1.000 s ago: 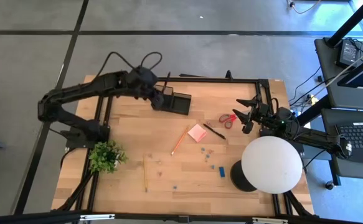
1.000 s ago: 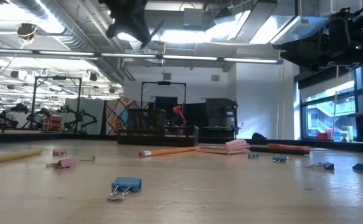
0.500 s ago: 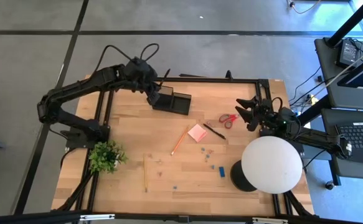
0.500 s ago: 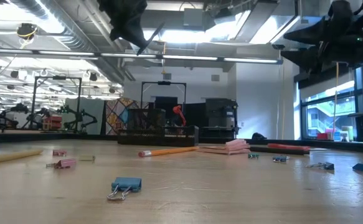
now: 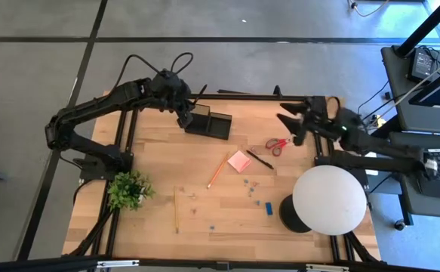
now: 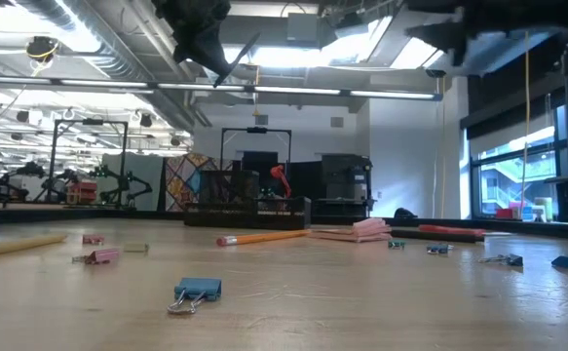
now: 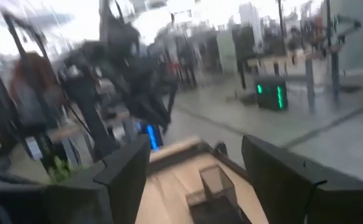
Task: Pick and place office supplies into organizer
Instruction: Put the black pen into the black desk organizer
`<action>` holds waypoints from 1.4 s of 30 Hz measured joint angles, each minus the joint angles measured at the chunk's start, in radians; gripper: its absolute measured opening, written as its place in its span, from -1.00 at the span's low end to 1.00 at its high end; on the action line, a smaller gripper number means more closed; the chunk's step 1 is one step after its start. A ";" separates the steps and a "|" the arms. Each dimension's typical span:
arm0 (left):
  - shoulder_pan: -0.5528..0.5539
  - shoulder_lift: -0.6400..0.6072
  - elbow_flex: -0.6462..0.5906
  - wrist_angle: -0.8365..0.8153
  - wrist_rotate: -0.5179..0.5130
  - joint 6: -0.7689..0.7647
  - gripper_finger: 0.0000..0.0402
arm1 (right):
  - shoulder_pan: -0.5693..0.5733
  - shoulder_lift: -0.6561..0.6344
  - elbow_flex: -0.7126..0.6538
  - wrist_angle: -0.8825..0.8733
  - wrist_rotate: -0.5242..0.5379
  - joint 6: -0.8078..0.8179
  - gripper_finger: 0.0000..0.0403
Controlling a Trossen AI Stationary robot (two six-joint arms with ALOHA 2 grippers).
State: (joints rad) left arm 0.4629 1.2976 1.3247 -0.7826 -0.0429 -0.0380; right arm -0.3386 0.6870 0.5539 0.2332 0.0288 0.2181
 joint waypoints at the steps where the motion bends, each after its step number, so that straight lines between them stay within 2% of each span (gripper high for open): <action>1: 0.000 0.000 0.000 0.000 0.000 0.000 -0.75 | 0.000 0.050 0.044 -0.023 0.000 -0.014 0.28; 6: 0.000 0.000 0.000 0.000 0.000 0.000 -0.75 | 0.000 0.260 0.233 -0.164 0.000 -0.015 0.28; 15: 0.000 0.000 0.000 0.000 0.011 -0.019 -0.75 | 0.000 0.559 0.461 -0.162 0.003 -0.004 0.28; 23: -0.005 0.000 0.000 0.000 0.011 0.096 -0.75 | 0.001 0.764 0.668 -0.165 0.003 -0.014 0.28; 28: -0.005 0.000 0.000 0.001 0.009 0.112 -0.75 | 0.000 0.855 0.784 -0.158 -0.017 -0.045 0.28; 32: -0.005 0.000 0.000 0.000 0.007 0.156 -0.75 | 0.000 0.908 0.851 -0.175 -0.124 -0.129 0.28; 35: -0.005 0.000 0.000 -0.005 0.002 0.205 -0.75 | -0.009 0.913 0.914 -0.316 -0.188 -0.266 0.28; 37: -0.005 0.000 0.000 -0.012 -0.014 0.244 -0.75 | -0.015 0.912 0.958 -0.420 -0.189 -0.327 0.28; 40: -0.005 0.000 0.000 -0.030 -0.067 0.356 -0.75 | -0.031 0.912 1.024 -0.548 -0.196 -0.318 0.28; 42: -0.005 0.000 0.000 -0.045 -0.104 0.466 -0.75 | -0.043 0.912 1.067 -0.600 -0.225 -0.244 0.28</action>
State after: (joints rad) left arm 0.4580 1.2980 1.3247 -0.8278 -0.1465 0.4283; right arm -0.3814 1.5990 1.6209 -0.3665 -0.1964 -0.0258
